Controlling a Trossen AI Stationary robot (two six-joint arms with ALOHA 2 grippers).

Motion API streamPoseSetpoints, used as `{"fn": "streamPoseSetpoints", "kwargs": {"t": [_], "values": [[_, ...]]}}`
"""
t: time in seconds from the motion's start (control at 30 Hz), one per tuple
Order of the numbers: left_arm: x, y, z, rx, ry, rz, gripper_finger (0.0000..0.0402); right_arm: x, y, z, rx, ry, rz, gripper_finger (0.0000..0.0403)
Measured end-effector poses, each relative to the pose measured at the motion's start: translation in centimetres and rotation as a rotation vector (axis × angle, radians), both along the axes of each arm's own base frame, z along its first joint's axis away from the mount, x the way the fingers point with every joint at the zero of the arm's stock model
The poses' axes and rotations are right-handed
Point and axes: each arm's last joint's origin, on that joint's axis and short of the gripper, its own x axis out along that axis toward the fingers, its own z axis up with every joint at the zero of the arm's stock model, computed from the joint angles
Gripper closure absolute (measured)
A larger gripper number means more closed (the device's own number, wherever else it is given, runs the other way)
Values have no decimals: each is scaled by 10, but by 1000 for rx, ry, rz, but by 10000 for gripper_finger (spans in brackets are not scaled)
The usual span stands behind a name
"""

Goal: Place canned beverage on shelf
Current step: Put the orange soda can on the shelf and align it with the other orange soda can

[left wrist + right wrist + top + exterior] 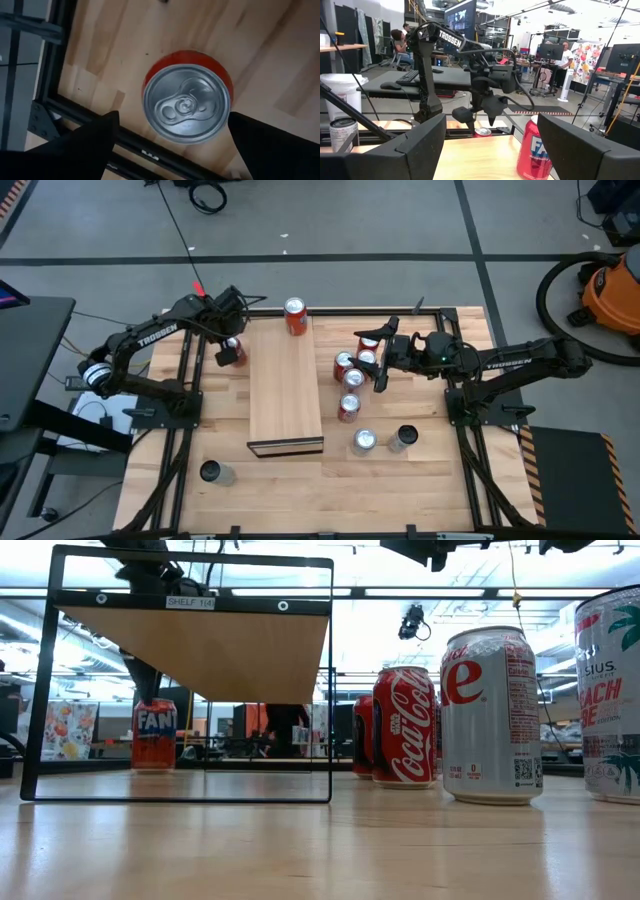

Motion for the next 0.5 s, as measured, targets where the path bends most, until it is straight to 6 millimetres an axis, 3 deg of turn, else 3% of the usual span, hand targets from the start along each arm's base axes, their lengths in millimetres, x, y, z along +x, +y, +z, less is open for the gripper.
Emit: {"fn": "streamPoseSetpoints", "kwargs": {"t": [0.13, 0.3, 0.5], "values": [[-1, 7, -4, -28, -99, 32, 15, 0, 0, 0, 0, -1, 0, 80], [-4, 6, -12, -47, -91, 59, 19, 0, 0, 0, 0, 1, 0, 80], [-5, 4, -17, -68, -99, 155, 70, 0, 0, 0, 0, 0, 0, 80]]}}
